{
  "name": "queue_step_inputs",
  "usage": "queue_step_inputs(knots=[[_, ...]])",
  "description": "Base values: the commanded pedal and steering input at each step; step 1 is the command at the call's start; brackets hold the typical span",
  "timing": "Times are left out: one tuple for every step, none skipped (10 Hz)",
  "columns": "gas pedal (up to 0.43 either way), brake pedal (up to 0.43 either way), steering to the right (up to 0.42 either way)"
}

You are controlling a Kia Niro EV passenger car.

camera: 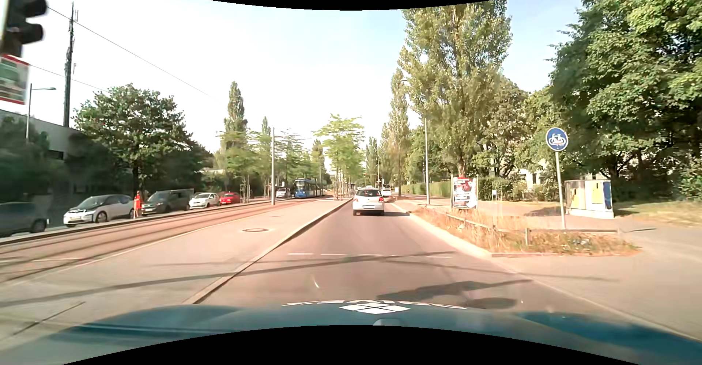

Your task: Follow the waypoints while adhering to traffic rules and regulations

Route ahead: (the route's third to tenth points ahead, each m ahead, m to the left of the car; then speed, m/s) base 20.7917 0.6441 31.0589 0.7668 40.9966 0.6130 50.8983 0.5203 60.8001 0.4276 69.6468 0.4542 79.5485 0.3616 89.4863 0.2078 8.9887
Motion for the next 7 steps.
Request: queue_step_inputs(knots=[[0.177,0.000,0.006],[0.177,0.000,0.010],[0.177,0.000,0.012],[0.169,0.000,0.014],[0.169,0.000,0.012],[0.169,0.000,0.009],[0.169,0.000,0.007]])
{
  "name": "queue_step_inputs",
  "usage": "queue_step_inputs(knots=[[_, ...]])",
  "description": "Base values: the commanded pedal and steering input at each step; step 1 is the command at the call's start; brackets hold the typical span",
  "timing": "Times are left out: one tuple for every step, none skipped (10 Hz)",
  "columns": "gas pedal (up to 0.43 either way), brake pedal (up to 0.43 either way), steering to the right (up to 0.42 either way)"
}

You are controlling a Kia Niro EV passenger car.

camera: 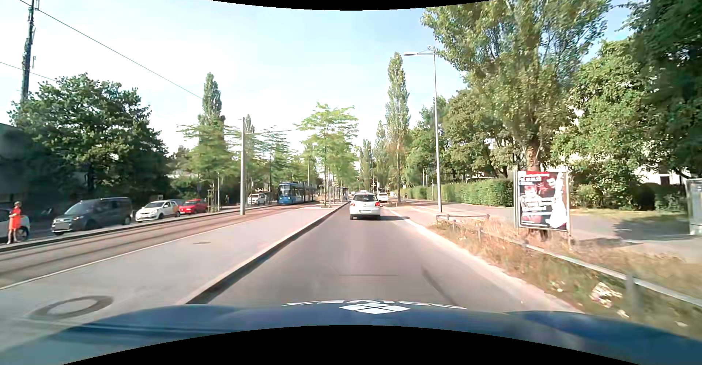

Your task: Follow the waypoints while adhering to traffic rules and regulations

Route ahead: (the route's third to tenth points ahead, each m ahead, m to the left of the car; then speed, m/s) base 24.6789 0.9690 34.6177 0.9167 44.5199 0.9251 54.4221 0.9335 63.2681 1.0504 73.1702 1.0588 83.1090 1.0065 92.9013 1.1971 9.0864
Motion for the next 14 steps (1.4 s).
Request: queue_step_inputs(knots=[[0.169,0.000,0.006],[0.169,0.000,0.005],[0.169,0.000,0.002],[0.169,0.000,0.001],[0.157,0.000,0.000],[0.157,0.000,0.000],[0.157,0.000,-0.003],[0.157,0.000,-0.008],[0.150,0.000,-0.009],[0.150,0.000,-0.008],[0.150,0.000,-0.008],[0.150,0.000,-0.007],[0.130,0.000,-0.007],[0.130,0.000,-0.007]])
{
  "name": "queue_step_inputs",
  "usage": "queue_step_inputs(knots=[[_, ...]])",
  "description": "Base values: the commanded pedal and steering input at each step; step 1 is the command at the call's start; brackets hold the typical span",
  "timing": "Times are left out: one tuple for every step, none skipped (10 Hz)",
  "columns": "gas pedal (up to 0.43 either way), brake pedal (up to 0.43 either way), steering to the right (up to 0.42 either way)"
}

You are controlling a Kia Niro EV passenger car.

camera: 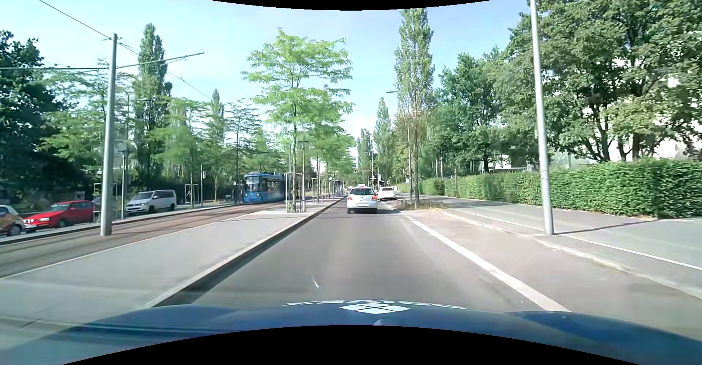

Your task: Follow the waypoints while adhering to traffic rules and regulations

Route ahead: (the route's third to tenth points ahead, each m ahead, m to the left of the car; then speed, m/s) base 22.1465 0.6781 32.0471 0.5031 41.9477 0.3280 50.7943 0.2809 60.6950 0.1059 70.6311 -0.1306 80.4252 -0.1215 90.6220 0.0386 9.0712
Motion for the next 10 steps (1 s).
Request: queue_step_inputs(knots=[[0.130,0.000,-0.006],[0.130,0.000,-0.005],[0.130,0.000,-0.004],[0.130,0.000,-0.004],[0.130,0.000,-0.003],[0.130,0.000,-0.004],[0.130,0.000,-0.004],[0.130,0.000,-0.004],[0.130,0.000,-0.004],[0.130,0.000,-0.004]])
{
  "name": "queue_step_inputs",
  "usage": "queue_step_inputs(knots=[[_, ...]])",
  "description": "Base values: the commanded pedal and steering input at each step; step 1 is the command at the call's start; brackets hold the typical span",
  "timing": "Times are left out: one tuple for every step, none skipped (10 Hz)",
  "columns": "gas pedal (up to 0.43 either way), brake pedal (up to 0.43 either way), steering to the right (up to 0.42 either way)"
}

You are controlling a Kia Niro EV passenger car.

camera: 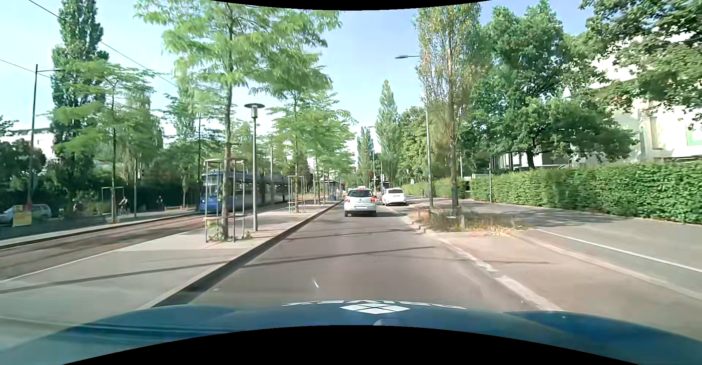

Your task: Follow the waypoints while adhering to traffic rules and regulations

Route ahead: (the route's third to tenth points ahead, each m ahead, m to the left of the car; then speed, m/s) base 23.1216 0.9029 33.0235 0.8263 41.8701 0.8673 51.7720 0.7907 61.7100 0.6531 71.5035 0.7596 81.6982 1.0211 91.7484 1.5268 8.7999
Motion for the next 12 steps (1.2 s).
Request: queue_step_inputs(knots=[[0.110,0.000,-0.006],[0.000,0.000,-0.006],[0.000,0.000,-0.006],[0.000,0.000,-0.006],[0.000,0.000,-0.006],[0.000,0.000,-0.006],[0.008,0.000,-0.006],[0.059,0.000,-0.006],[0.059,0.000,-0.006],[0.059,0.000,-0.006],[0.059,0.000,-0.006],[0.059,0.000,-0.006]])
